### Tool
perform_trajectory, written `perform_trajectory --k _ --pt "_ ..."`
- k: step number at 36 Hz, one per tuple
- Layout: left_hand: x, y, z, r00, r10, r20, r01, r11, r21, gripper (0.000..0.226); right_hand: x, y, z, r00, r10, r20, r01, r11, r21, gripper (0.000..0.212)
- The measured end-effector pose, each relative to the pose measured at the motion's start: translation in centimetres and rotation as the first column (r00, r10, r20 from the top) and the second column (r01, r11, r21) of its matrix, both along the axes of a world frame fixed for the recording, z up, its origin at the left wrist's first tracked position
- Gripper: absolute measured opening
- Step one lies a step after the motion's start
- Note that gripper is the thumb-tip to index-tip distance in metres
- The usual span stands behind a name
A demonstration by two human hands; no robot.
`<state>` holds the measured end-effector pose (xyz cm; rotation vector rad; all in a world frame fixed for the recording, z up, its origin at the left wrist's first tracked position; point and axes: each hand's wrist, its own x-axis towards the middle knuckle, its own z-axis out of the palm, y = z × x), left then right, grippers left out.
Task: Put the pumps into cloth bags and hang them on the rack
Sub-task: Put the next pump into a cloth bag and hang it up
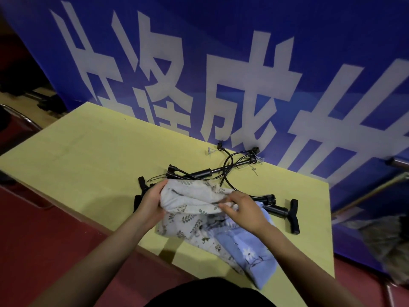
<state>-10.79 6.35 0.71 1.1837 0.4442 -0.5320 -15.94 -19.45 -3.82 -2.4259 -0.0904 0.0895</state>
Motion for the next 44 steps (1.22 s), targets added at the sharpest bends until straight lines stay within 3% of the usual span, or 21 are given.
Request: perform_trajectory --k 3,6,8,10,12,14,17,20,23,27,31,35,37,39,41,44 --pt "2.1 -0.2 1.1 0.999 0.045 0.03 -0.047 0.996 0.077 0.042 1.3 0.4 1.4 0.994 -0.061 -0.093 0.081 0.969 0.232 0.022" --pt "4.1 -0.9 3.8 0.981 -0.013 0.196 -0.011 0.993 0.119 0.043 3.3 0.9 3.2 0.97 -0.193 -0.145 0.238 0.858 0.454 0.018" --pt "5.6 -1.7 5.9 0.951 0.007 0.308 -0.048 0.991 0.126 0.038 5.0 0.9 4.3 0.937 -0.288 -0.197 0.348 0.716 0.605 0.01" --pt "7.1 -2.4 8.1 0.905 0.033 0.425 -0.124 0.974 0.189 0.028 6.9 0.6 5.3 0.888 -0.354 -0.294 0.447 0.511 0.734 0.01" --pt "8.4 -3.1 9.9 0.849 0.016 0.528 -0.195 0.939 0.285 0.024 8.3 0.1 6.0 0.837 -0.405 -0.368 0.518 0.37 0.771 0.01" --pt "9.4 -3.8 10.6 0.801 -0.031 0.597 -0.24 0.898 0.369 0.023 9.3 -0.5 5.8 0.816 -0.442 -0.372 0.549 0.392 0.739 0.007" --pt "10.2 -4.5 9.8 0.743 -0.183 0.644 -0.24 0.825 0.511 0.026 9.8 -1.6 3.4 0.818 -0.465 -0.338 0.573 0.616 0.541 0.013" --pt "10.6 -4.8 7.3 0.713 -0.375 0.593 -0.194 0.708 0.679 0.033 9.0 -2.6 0.2 0.839 -0.427 -0.336 0.522 0.805 0.28 0.023" --pt "11.0 -4.4 4.0 0.707 -0.51 0.49 -0.103 0.611 0.785 0.033 7.6 -2.8 -1.8 0.853 -0.407 -0.327 0.476 0.863 0.166 0.025" --pt "11.1 -3.7 -0.8 0.71 -0.629 0.316 0.056 0.498 0.866 0.033 6.2 -3.6 -3.5 0.821 -0.457 -0.341 0.524 0.841 0.133 0.02" --pt "10.9 -3.2 -4.7 0.667 -0.73 0.148 0.191 0.359 0.913 0.031 5.3 -6.1 -4.8 0.698 -0.636 -0.329 0.704 0.693 0.154 0.024" --pt "9.9 -4.3 -7.1 0.643 -0.757 0.118 0.082 0.221 0.972 0.032 4.2 -8.7 -5.6 0.58 -0.747 -0.324 0.808 0.579 0.11 0.03" --pt "9.5 -5.1 -7.7 0.667 -0.737 0.111 0.044 0.188 0.981 0.015 4.0 -9.4 -6.1 0.567 -0.753 -0.334 0.813 0.577 0.079 0.036" --pt "9.4 -5.9 -8.2 0.683 -0.717 0.14 0.05 0.237 0.97 0.03 4.3 -9.7 -6.4 0.553 -0.769 -0.321 0.821 0.569 0.051 0.042" --pt "9.0 -6.6 -7.9 0.712 -0.663 0.23 0.045 0.37 0.928 0.042 4.7 -9.9 -6.5 0.526 -0.8 -0.287 0.837 0.548 0.006 0.049" --pt "8.2 -6.9 -7.8 0.713 -0.603 0.358 -0.015 0.497 0.868 0.039 5.0 -10.3 -6.4 0.459 -0.84 -0.289 0.867 0.495 -0.062 0.05"
